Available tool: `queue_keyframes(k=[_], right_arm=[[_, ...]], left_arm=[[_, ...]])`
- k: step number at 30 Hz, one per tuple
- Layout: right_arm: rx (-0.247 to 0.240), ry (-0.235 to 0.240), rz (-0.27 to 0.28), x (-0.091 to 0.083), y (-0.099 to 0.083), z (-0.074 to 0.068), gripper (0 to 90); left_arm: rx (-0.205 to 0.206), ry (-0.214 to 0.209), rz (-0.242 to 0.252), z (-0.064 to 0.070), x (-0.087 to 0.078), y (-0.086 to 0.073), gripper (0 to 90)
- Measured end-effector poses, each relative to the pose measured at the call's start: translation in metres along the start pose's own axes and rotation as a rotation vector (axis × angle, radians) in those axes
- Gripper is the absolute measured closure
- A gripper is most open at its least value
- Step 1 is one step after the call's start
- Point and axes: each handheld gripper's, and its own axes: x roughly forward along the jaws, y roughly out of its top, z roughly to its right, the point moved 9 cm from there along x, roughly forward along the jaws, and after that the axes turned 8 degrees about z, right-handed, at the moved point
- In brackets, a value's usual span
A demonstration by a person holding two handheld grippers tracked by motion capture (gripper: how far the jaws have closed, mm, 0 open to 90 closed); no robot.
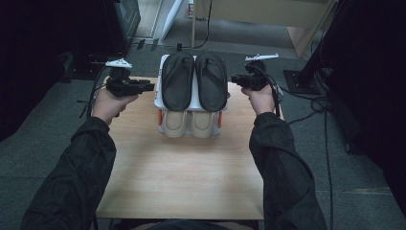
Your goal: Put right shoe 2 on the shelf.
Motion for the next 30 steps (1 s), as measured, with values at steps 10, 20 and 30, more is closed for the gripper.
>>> queue_keyframes(k=[10,20,30], right_arm=[[-0.047,0.033,-0.018,0.012,-0.004,-0.019,74.1],[-0.016,0.055,0.011,0.013,-0.008,-0.022,73.9],[-0.015,0.056,0.013,0.014,-0.007,-0.022,73.5]], left_arm=[[-0.032,0.023,-0.022,-0.009,0.019,-0.002,65.7],[-0.028,0.031,-0.008,-0.007,0.027,0.0,65.0],[-0.032,0.048,0.003,-0.009,0.028,0.001,63.5]])
